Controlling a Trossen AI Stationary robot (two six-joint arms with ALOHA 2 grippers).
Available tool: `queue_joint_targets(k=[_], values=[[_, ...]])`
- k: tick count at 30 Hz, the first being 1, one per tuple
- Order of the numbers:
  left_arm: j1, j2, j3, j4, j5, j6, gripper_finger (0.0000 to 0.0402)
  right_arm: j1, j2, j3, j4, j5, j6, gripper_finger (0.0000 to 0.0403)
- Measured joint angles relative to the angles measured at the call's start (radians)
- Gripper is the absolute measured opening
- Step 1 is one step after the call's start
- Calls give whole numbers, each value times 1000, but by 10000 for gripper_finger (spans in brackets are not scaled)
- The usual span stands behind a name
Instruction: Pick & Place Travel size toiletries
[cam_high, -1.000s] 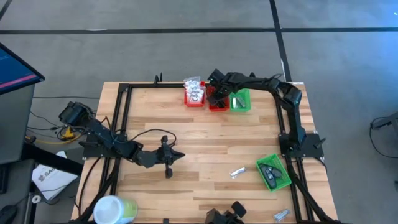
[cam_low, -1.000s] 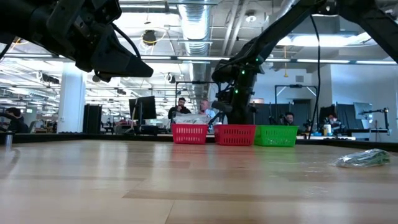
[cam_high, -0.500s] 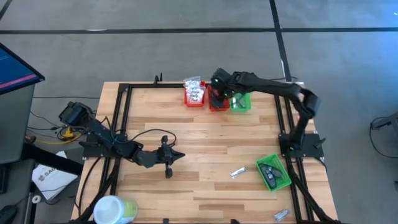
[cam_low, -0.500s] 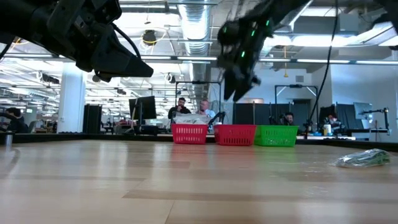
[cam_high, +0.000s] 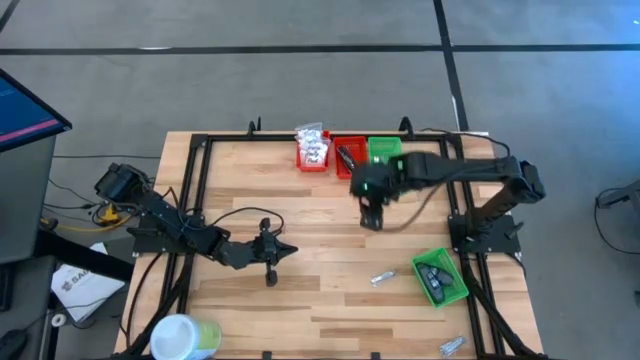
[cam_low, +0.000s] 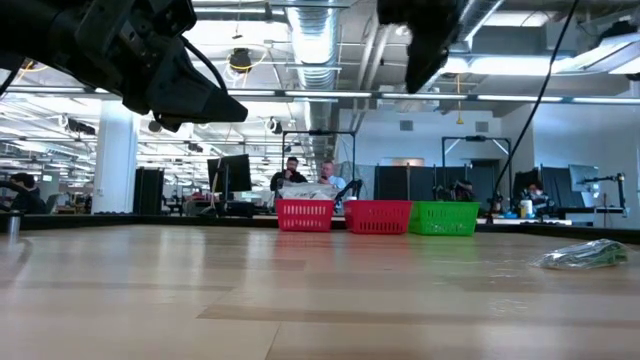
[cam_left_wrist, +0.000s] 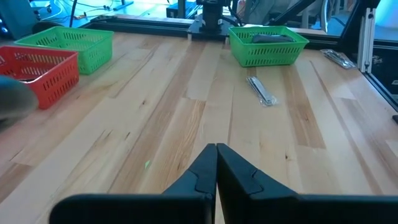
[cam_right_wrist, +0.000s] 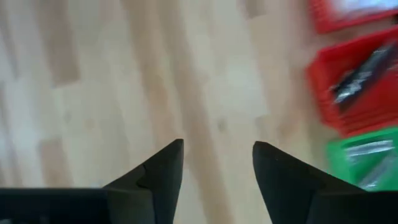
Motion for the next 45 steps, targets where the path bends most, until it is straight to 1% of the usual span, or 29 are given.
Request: queue_joint_targets(k=[5, 11, 15, 19, 23, 27, 31, 36, 40, 45], values=[[0, 0, 0, 3, 1, -1, 1, 156, 11, -1, -81, 0, 60, 167], [0, 0, 0, 7, 4, 0, 1, 309, 11, -66, -63, 0, 145, 166], [0, 0, 0, 10, 3, 0, 1, 381, 10, -142, -21, 0, 204, 171], [0, 0, 0, 14, 3, 0, 1, 428, 11, -248, 55, 1, 242, 177], [0, 0, 0, 19, 3, 0, 1, 457, 11, -337, 114, 0, 313, 184], [0, 0, 0, 21, 3, 0, 1, 489, 11, -383, 133, 2, 374, 192], [2, 0, 0, 26, -1, 0, 1, 541, 11, -427, 230, 1, 404, 199], [1, 0, 0, 26, -1, -1, 1, 580, 19, -442, 243, 5, 492, 205], [2, 0, 0, 26, -1, -1, 1, 610, 41, -440, 265, 56, 491, 206], [1, 0, 0, 26, 0, -1, 1, 618, 115, -441, 236, 53, 481, 207]])
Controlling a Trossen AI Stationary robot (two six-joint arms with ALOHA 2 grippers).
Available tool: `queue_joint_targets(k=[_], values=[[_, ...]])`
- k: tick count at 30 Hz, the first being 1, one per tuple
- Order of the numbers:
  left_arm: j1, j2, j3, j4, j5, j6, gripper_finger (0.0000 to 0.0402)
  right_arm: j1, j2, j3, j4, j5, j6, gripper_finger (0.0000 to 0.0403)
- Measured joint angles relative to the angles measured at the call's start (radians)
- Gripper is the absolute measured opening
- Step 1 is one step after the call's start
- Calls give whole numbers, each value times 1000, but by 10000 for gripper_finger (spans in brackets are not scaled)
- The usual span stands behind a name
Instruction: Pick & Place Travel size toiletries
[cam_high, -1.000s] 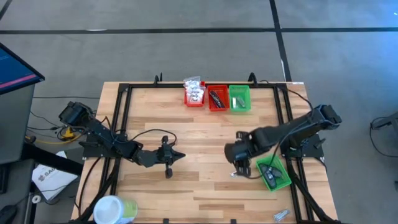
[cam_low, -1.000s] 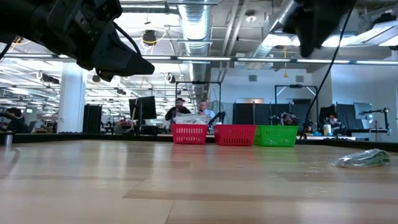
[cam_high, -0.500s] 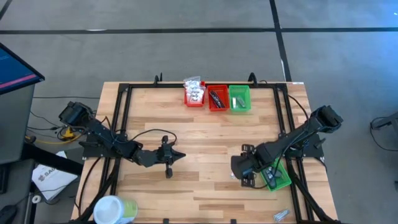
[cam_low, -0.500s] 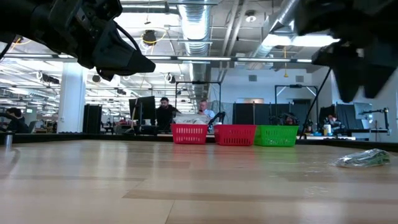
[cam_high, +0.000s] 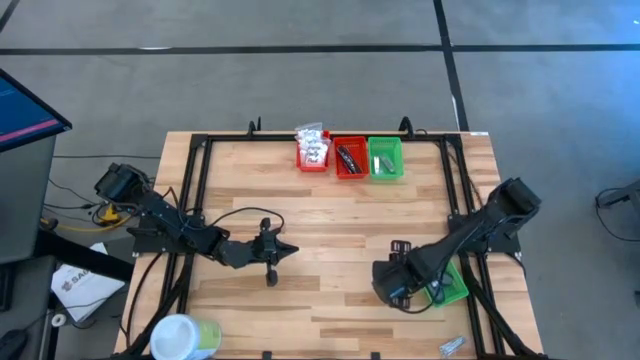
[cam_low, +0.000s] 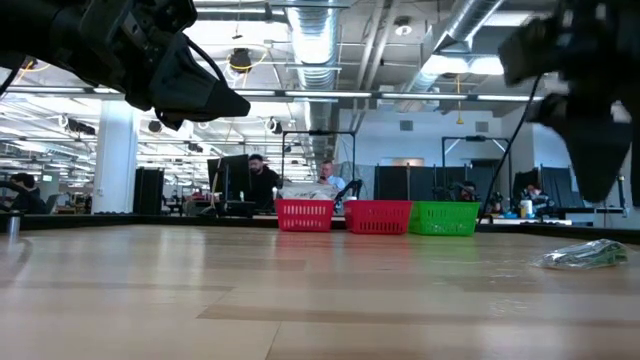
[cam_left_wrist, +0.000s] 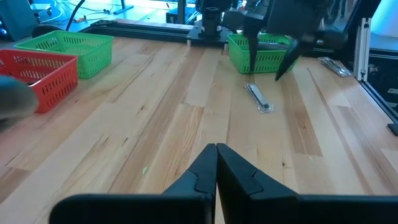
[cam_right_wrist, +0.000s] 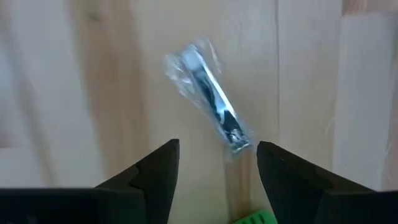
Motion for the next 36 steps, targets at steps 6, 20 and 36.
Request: queue_joint_targets(k=[6, 20, 36], values=[[0, 0, 0, 0, 0, 0, 1, -2, 96, 0, -18, -18, -5, 211], [0, 0, 0, 9, 4, 2, 1, -31, 117, 0, -20, -2, -59, 215], [0, 0, 0, 10, 3, 2, 1, -102, 117, 0, 60, -83, -165, 189]])
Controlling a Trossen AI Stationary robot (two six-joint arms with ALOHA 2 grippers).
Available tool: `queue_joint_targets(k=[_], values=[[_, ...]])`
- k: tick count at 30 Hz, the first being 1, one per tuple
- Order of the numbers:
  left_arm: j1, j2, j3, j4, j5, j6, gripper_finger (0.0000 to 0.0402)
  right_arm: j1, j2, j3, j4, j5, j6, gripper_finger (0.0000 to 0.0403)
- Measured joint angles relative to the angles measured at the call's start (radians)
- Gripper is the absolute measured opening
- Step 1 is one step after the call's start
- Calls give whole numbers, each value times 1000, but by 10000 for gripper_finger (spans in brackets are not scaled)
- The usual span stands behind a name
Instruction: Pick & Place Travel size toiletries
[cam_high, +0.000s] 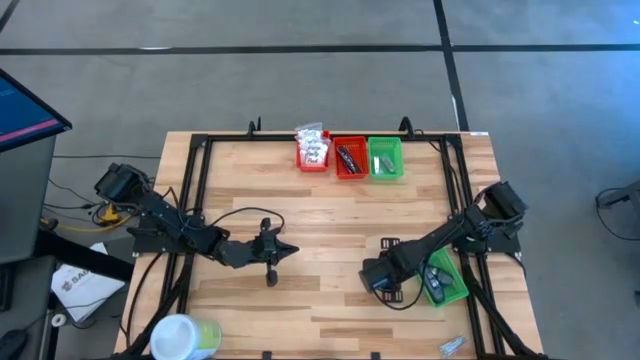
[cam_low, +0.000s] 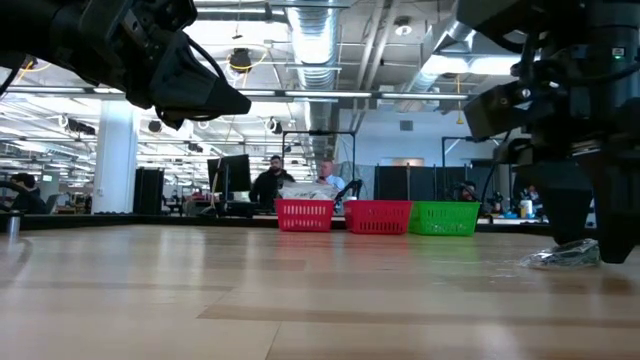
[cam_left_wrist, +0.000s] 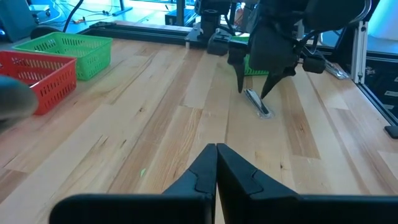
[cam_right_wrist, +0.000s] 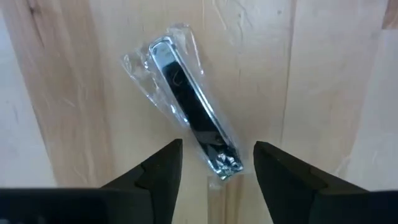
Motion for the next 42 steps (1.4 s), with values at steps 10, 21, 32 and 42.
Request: queue_joint_targets(k=[10, 21, 32, 42], values=[[0, 0, 0, 5, 11, 0, 1, 0, 76, 9, 22, -35, -71, 121], [0, 0, 0, 6, 12, 0, 1, -40, 17, 29, -4, -49, -71, 41], [0, 0, 0, 6, 12, 0, 1, -178, -176, 37, -48, 67, -72, 53], [0, 0, 0, 6, 13, 0, 1, -464, -368, 37, -61, 134, -111, 47]])
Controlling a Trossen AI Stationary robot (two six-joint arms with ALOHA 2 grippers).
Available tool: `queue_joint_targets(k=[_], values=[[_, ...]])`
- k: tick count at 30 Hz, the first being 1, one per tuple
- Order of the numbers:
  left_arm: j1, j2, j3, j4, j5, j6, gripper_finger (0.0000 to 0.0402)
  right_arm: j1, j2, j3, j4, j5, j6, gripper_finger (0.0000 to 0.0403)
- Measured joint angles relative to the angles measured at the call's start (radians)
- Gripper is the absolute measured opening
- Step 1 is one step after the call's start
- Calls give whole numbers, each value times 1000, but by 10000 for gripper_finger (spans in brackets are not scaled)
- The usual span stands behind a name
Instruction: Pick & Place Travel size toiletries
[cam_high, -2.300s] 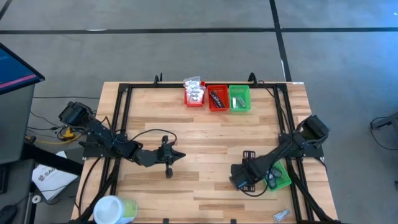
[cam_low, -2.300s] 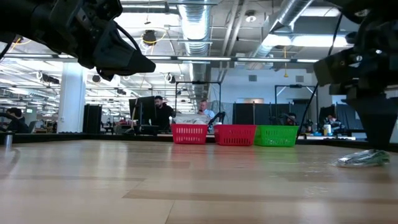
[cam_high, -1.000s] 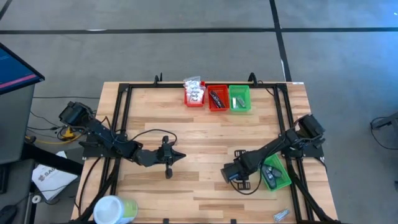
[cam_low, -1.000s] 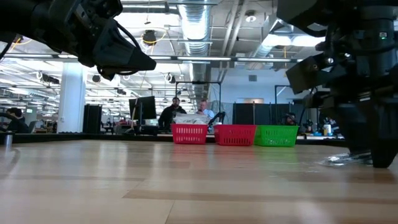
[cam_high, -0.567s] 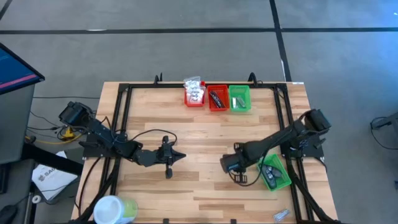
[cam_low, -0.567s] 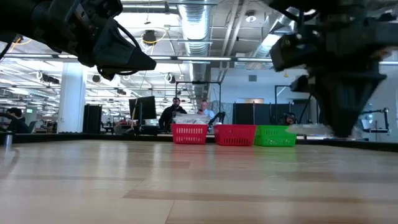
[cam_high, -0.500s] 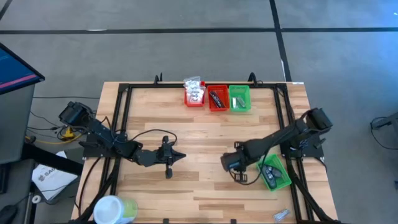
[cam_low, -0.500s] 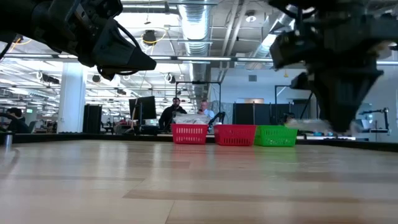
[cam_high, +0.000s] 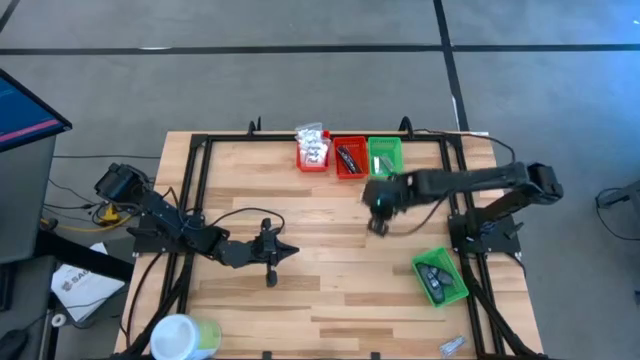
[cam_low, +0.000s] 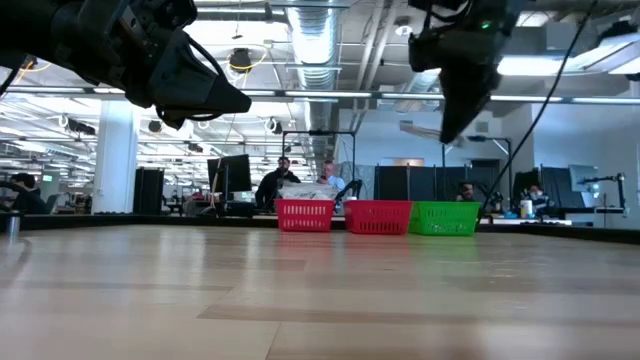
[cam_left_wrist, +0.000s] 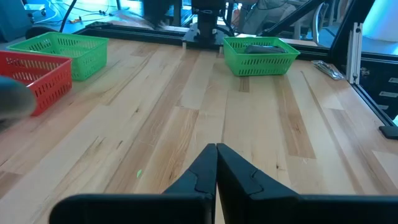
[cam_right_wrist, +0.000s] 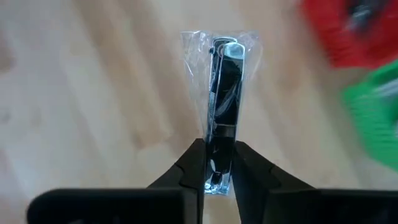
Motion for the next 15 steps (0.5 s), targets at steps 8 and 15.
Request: queue_joint_targets(k=[8, 15], values=[[0, 0, 0, 0, 18, 0, 1, -332, -21, 1, 41, -5, -36, 48], [0, 0, 0, 0, 25, 0, 1, -579, 68, 1, 60, -32, -36, 48]])
